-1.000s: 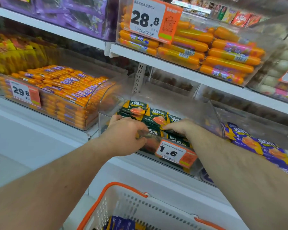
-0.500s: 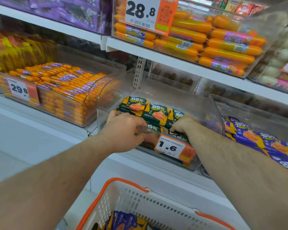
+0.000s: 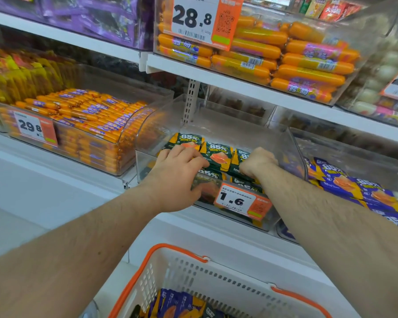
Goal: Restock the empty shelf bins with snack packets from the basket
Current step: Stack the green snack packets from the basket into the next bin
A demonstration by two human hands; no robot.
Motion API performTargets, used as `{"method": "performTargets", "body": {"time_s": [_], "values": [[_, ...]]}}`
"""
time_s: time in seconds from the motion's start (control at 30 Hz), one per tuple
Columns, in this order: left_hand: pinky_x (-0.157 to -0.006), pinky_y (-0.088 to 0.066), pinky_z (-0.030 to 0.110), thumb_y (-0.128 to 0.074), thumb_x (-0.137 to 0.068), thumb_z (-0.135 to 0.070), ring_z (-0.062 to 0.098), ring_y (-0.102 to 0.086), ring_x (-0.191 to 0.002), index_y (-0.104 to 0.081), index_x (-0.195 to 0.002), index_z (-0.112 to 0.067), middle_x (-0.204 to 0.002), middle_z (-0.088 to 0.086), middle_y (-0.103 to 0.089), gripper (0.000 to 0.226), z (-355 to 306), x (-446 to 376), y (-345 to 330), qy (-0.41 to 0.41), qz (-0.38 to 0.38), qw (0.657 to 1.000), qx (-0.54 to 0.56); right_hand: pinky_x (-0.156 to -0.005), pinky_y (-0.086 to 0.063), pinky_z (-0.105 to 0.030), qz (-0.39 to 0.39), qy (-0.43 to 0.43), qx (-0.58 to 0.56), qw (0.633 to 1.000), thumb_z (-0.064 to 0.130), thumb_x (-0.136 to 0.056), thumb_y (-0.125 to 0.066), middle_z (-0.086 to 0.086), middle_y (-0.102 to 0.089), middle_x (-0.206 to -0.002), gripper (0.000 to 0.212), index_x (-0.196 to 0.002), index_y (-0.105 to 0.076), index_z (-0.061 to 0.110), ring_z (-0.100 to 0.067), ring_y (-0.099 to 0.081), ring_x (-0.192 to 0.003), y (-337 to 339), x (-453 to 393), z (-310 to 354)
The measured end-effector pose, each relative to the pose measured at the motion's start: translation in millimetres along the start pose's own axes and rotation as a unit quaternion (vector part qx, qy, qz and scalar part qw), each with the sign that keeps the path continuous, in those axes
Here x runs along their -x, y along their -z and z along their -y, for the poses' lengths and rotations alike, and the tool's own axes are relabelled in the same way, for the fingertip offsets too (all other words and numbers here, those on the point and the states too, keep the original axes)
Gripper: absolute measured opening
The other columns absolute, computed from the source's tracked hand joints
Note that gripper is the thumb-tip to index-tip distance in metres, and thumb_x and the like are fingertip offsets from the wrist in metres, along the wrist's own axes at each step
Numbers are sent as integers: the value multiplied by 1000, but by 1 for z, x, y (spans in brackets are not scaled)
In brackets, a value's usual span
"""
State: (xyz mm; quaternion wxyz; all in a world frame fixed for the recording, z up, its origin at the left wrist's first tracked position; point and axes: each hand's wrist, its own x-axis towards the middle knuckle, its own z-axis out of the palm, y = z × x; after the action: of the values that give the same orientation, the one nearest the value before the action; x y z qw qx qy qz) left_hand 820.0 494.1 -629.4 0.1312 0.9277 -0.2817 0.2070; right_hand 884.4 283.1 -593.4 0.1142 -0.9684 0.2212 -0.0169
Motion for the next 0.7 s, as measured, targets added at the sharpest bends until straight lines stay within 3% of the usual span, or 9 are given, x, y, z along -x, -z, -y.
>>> {"method": "performTargets", "body": {"time_s": [0.07,0.13,0.23,0.3,0.33,0.43,0.53,0.63,0.7], "values": [[-77,-40,37,-46,-73,-41,26,-50,-94,-58,-100,-17,-101,1,-55,39,-6,1,6,-33,-83,996,12,-65,-47,-30,-53,31,-21,998,18,-83,-64,-9,-63,-90,14,-92,-62,7,-28,-60,-80,11,10,2],[-65,-35,32,-54,-78,-32,22,-47,-80,-44,-86,-21,-82,-8,-46,17,-15,1,11,-28,-51,996,61,-71,-46,-31,-136,107,-35,984,23,-82,-62,-8,-63,-99,19,-98,-65,13,-31,-60,-92,15,31,3],[-70,-43,33,-58,-86,-34,19,-48,-77,-40,-82,-28,-75,-11,-47,19,-29,11,8,-37,184,981,46,-69,-48,-40,-350,388,-86,848,18,-81,-59,-9,-61,-84,11,-80,-66,9,-34,-57,-83,-2,70,-8],[-77,-48,33,-56,-89,-40,21,-53,-83,-51,-92,-23,-87,-5,-57,18,-33,25,-9,-26,368,929,11,-65,-42,-41,-379,528,-123,750,7,-78,-61,-13,-59,-76,8,-72,-65,3,-33,-53,-72,-30,98,-27],[-77,-47,33,-55,-90,-42,23,-52,-84,-53,-95,-21,-91,-1,-59,22,-34,33,-21,-19,444,896,-6,-64,-39,-40,-370,552,-130,736,3,-77,-63,-14,-59,-76,6,-71,-65,1,-32,-52,-70,-47,111,-37],[-78,-45,36,-53,-92,-45,23,-48,-84,-51,-95,-16,-96,3,-55,29,-36,58,-45,-11,555,831,-36,-62,-40,-40,-277,537,-131,786,3,-78,-62,-14,-58,-76,7,-72,-64,1,-32,-52,-67,-115,136,-70],[-86,-47,37,-52,-94,-43,26,-59,-105,-62,-118,-9,-118,6,-63,43,-41,76,-53,-8,572,818,-63,-62,-48,-39,-111,450,-99,881,10,-79,-57,-8,-58,-71,12,-69,-63,7,-30,-56,-69,-180,155,-101],[-85,-45,33,-52,-96,-41,22,-56,-112,-59,-127,-13,-126,3,-59,43,-49,85,-57,-8,582,811,-60,-62,-42,-32,156,199,-113,961,17,-86,-51,-10,-56,-72,16,-74,-56,9,-28,-56,-72,-222,177,-124],[-82,-43,32,-50,-97,-41,22,-56,-112,-59,-126,-13,-127,3,-59,42,-52,88,-60,-6,590,806,-58,-58,-38,-31,281,36,-117,952,25,-87,-55,-6,-51,-70,16,-81,-59,10,-24,-51,-68,-253,189,-139]]}}
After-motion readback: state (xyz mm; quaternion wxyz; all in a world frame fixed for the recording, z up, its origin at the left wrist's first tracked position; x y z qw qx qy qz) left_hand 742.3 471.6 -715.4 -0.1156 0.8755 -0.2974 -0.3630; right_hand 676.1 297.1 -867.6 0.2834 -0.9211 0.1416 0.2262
